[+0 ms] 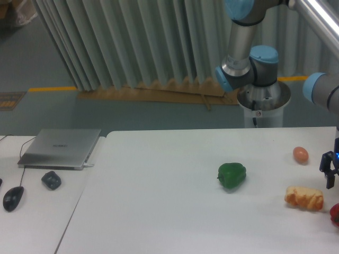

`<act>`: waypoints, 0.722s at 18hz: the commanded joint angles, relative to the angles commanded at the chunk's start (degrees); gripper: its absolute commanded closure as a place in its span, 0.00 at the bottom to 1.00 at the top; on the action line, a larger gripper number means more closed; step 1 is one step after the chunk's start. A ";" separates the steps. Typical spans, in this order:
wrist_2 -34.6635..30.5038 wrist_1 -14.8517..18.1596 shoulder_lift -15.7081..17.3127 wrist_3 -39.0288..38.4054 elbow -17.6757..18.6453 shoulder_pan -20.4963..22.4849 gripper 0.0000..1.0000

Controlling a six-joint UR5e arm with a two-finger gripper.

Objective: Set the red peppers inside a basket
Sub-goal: 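Lower the gripper toward the red pepper beside the bread roll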

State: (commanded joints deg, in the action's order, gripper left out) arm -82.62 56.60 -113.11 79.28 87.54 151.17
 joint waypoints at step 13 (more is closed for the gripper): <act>-0.17 -0.97 -2.55 0.35 0.17 0.35 0.00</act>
State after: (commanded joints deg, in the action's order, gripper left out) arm -82.79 55.63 -115.66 79.63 87.71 151.52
